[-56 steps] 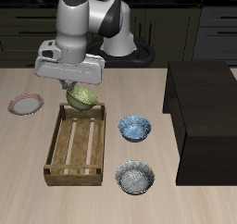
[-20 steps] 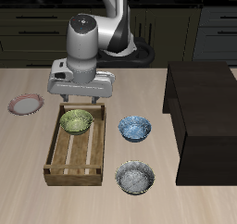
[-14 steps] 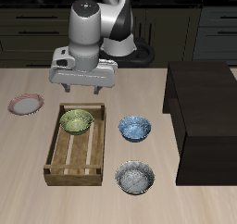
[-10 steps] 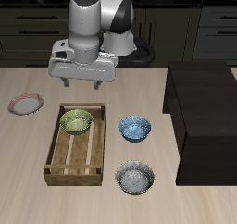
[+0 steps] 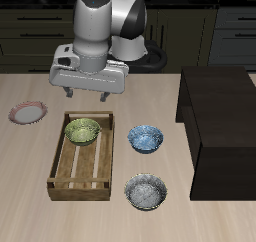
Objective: Place the green bowl and the black bowl in the wooden tray
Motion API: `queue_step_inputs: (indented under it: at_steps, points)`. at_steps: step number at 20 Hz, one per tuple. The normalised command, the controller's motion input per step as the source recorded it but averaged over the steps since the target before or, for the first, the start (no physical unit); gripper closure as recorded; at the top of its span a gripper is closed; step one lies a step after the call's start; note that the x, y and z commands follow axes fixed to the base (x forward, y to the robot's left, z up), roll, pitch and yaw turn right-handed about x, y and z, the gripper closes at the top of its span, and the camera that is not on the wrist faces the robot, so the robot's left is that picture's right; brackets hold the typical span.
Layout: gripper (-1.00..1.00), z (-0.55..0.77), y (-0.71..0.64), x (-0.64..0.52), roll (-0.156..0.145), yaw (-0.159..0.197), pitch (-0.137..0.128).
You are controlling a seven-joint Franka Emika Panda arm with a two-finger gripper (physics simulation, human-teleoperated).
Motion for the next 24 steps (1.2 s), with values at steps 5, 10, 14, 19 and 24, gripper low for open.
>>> queue_step_inputs:
  at_steps: [5,10,14,19,24]
  points:
    - [-1.0,0.16,0.06,0.31,-0.005,0.015,-0.015]
    - [-1.0,0.26,0.27,0.47,0.064,-0.05,0.018]
    - [-1.0,0.15,0.25,0.31,0.056,-0.006,0.003]
    - [-1.0,0.11,0.21,0.41,0.104,-0.065,0.05]
    - [-1.0,-0.02,0.13,0.29,0.081,0.025,0.03]
